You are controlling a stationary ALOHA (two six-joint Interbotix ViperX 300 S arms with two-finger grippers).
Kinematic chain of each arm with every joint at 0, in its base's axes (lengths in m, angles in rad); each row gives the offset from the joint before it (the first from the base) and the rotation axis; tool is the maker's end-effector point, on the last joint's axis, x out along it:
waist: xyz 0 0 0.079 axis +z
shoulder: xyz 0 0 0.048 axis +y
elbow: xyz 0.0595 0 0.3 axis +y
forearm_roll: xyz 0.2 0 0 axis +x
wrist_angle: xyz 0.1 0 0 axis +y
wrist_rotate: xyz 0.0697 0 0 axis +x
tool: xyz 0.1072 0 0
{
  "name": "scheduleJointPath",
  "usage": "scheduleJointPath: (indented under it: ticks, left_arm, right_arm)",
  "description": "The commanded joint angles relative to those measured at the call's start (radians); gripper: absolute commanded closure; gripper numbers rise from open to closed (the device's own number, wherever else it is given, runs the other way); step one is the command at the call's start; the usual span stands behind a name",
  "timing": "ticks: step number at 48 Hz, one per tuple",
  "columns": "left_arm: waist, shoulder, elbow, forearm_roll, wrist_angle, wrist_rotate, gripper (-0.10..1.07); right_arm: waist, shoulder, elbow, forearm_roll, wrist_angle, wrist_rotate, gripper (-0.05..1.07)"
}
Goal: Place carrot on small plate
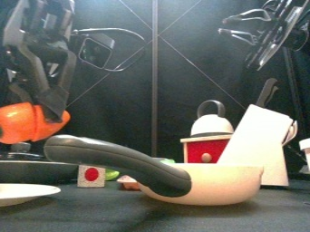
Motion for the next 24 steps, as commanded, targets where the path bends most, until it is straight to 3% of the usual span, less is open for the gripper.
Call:
scheduleJointPath:
  ticks: [1,10,24]
  left_arm:
    - [-0.009,0.002,-0.011,-0.021,-0.037,0.012,0.34]
    - [-0.018,0.051,-0.009,-0.054,-0.121,0.069,0.33]
    - [-0.012,0.072,0.008,-0.124,-0.124,0.135,0.27]
  right_arm:
    - [-0.020,-0.003,-0.025,-0.011,-0.003,0.002,0.37]
    - [-0.041,-0.003,-0.028,-0.025,-0.003,0.008,0.37]
    - [-0.052,-0.002,-0.028,-0.025,-0.003,0.009,0.37]
